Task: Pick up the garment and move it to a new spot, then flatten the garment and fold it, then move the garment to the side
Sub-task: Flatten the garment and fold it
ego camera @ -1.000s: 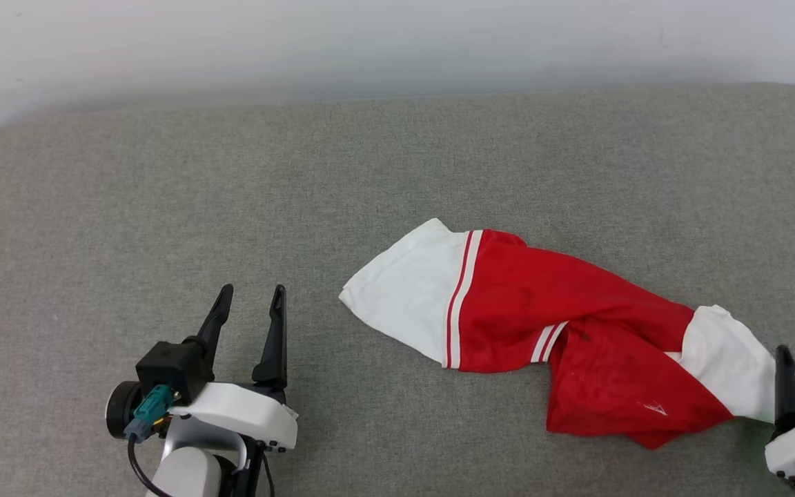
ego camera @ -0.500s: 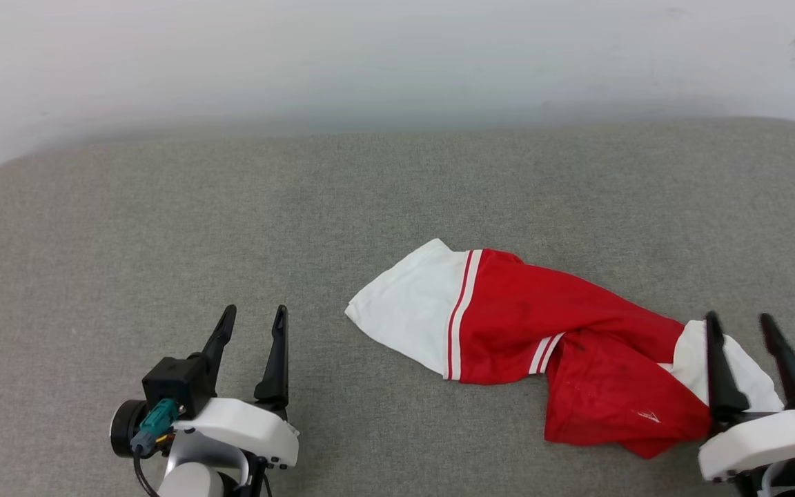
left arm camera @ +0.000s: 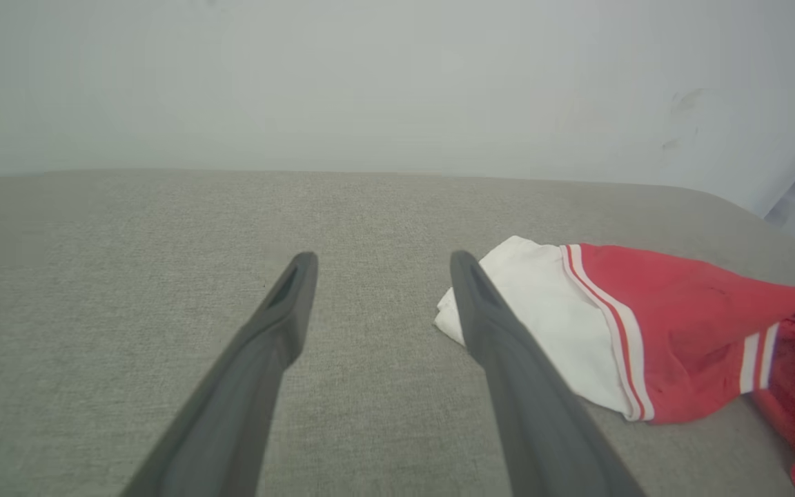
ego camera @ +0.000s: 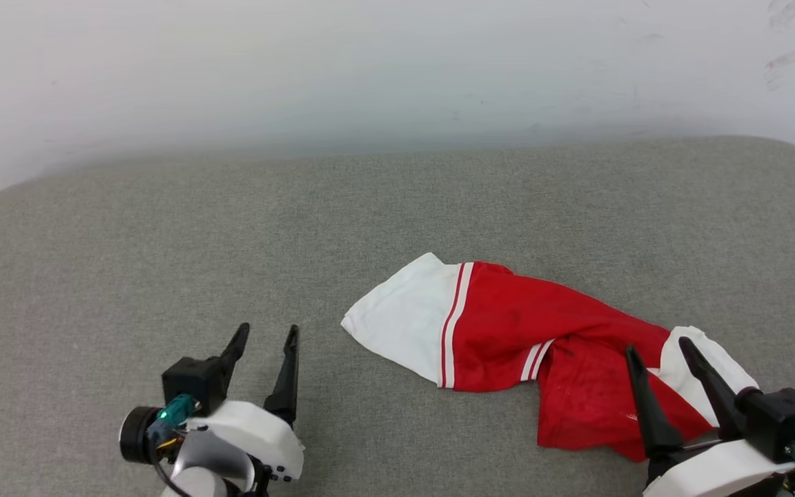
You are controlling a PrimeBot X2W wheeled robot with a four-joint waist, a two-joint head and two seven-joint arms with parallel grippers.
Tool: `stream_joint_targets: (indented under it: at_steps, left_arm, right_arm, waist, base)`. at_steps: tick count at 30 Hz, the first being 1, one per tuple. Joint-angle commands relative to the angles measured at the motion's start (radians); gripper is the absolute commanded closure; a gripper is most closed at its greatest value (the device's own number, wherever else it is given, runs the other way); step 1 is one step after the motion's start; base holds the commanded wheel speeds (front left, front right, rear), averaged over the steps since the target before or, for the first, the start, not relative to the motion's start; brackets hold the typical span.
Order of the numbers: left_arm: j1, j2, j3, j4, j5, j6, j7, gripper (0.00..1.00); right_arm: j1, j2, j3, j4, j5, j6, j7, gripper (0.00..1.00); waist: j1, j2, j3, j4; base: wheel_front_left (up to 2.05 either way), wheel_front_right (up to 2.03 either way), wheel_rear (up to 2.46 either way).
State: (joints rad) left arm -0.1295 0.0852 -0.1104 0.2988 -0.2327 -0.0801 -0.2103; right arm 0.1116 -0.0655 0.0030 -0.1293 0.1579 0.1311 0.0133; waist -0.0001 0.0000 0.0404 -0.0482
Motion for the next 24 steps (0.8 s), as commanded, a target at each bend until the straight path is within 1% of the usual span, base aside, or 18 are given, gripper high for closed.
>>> stream_joint_targets:
  at_steps: [1,5,11,19,21,24]
  left_arm:
    - [-0.024,0.008,-0.015,0.005,-0.005,-0.011,0.037,0.00]
    - [-0.092,0.023,-0.061,0.022,-0.025,-0.031,0.175,0.00]
    - [-0.213,0.053,-0.138,0.078,-0.059,-0.046,0.414,0.00]
    - [-0.338,0.120,-0.219,0.186,-0.081,-0.050,0.638,0.00]
    - [-0.350,0.141,-0.242,0.225,-0.080,-0.050,0.698,0.00]
    - [-0.344,0.151,-0.289,0.261,-0.111,-0.051,0.771,0.00]
  right_arm:
    - [0.013,0.006,0.005,-0.013,0.009,-0.001,0.006,0.00]
    - [-0.005,0.009,0.016,-0.027,0.016,-0.001,0.020,0.00]
    - [-0.041,0.012,0.036,-0.023,0.024,-0.001,0.012,0.00]
    - [-0.089,0.016,0.058,0.010,0.039,-0.001,-0.025,0.00]
    - [-0.100,0.017,0.062,0.021,0.047,-0.001,-0.036,0.00]
    - [-0.107,0.017,0.067,0.041,0.063,-0.001,-0.053,0.00]
  waist:
    - [0.0001,0.0000,0.005,-0.004]
    - [0.0001,0.0000,0.032,-0.022]
    - [0.0001,0.0000,0.097,-0.068]
    - [0.0001,0.0000,0.182,-0.132]
    - [0.0001,0.0000,0.197,-0.143]
    - [0.0001,0.0000,0.212,-0.157]
  base:
    - [0.00,0.00,0.00]
    - [0.00,0.00,0.00]
    - [0.00,0.00,0.00]
    - [0.00,0.00,0.00]
    - [0.00,0.00,0.00]
    - [0.00,0.00,0.00]
